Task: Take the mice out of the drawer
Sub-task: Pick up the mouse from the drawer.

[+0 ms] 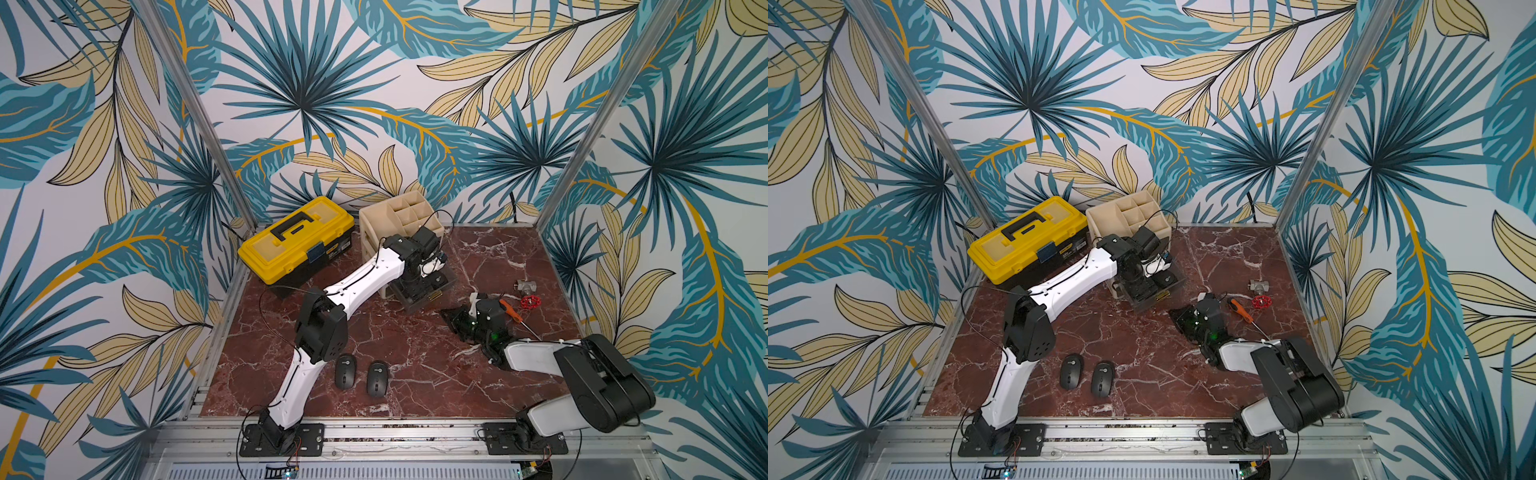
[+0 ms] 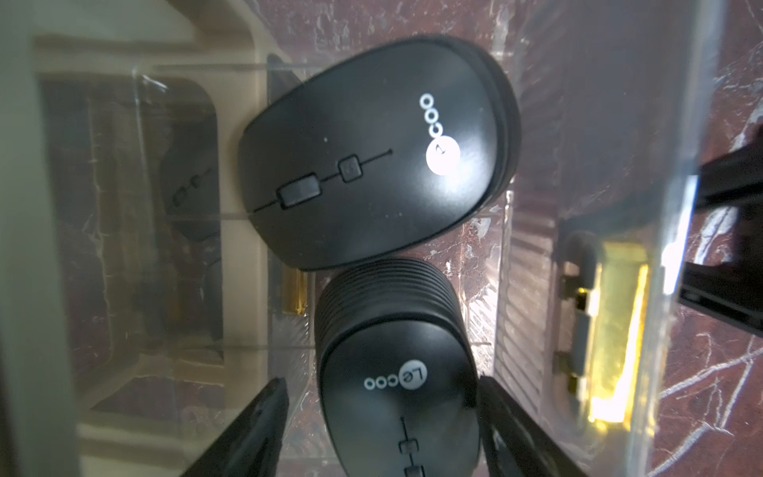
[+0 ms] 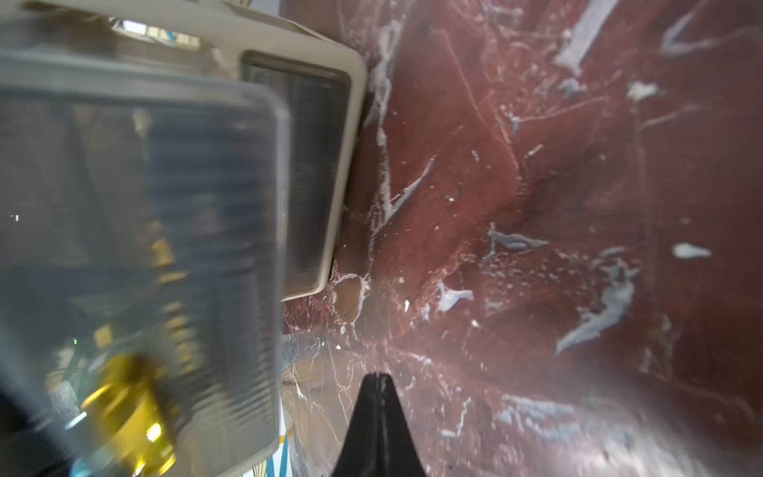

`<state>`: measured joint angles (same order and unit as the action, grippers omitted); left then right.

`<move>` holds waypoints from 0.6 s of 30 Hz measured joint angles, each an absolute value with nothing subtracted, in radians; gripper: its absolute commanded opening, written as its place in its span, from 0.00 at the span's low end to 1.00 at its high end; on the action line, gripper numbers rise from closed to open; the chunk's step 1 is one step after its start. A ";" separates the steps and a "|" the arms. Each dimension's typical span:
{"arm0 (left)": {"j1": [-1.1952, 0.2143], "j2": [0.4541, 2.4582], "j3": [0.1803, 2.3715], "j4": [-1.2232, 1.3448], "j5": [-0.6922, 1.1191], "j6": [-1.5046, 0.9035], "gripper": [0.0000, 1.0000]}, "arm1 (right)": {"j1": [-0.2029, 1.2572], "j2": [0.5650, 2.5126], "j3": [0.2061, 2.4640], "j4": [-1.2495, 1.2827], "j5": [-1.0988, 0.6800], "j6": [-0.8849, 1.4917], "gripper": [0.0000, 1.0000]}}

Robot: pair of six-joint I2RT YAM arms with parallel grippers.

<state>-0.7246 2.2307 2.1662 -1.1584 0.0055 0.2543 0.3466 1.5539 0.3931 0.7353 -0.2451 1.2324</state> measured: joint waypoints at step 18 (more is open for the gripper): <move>-0.724 2.224 2.164 -1.172 0.049 0.255 0.79 | 0.347 1.933 0.458 1.349 -0.287 1.429 0.00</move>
